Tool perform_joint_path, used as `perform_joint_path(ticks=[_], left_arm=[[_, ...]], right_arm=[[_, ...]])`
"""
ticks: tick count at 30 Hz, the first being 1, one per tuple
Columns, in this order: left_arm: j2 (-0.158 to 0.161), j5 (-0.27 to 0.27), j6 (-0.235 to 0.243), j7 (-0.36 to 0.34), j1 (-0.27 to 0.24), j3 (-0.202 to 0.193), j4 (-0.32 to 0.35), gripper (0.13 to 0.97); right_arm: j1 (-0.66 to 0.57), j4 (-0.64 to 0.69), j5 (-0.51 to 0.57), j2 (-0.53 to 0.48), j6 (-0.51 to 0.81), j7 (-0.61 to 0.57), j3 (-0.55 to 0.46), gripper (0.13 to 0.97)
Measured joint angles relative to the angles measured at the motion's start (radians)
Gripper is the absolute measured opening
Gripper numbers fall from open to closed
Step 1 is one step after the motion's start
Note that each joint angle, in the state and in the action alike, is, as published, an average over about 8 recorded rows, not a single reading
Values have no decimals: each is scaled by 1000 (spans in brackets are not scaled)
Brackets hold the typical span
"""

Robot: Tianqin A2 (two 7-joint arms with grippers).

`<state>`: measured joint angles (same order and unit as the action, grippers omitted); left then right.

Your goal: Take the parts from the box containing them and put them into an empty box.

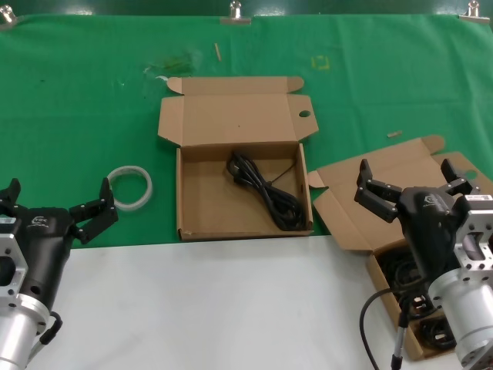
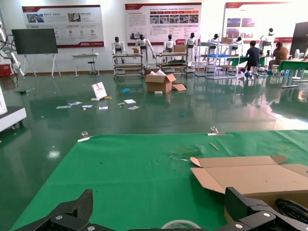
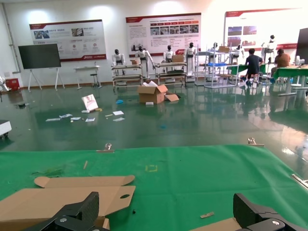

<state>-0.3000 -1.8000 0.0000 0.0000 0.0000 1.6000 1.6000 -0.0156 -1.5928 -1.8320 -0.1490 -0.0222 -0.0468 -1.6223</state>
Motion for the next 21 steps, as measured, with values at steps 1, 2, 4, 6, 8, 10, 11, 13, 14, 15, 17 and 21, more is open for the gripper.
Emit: perform_joint_path(ticks=[1,2,4,6,8,10,11,13,14,15,17,21], left_arm=[[0,0,0,0,0,0,0,966],[0,0,0,0,0,0,0,966],[0,0,0,0,0,0,0,966],[0,0,0,0,0,0,0,966],[0,0,0,0,0,0,0,966],[0,0,0,0,0,0,0,966],[0,0,0,0,0,0,0,966],[0,0,0,0,0,0,0,966],[0,0,0,0,0,0,0,966],[0,0,0,0,0,0,0,966],[0,0,0,0,0,0,0,966],[0,0,0,0,0,0,0,966]], right_arm=[[0,0,0,0,0,0,0,966],[0,0,0,0,0,0,0,966],[0,0,0,0,0,0,0,966],[0,0,0,0,0,0,0,966],[0,0,0,0,0,0,0,966],[0,0,0,0,0,0,0,966],[0,0,0,0,0,0,0,966],[0,0,0,0,0,0,0,966],[0,0,0,0,0,0,0,966],[0,0,0,0,0,0,0,966],[0,0,0,0,0,0,0,966],[0,0,0,0,0,0,0,966]])
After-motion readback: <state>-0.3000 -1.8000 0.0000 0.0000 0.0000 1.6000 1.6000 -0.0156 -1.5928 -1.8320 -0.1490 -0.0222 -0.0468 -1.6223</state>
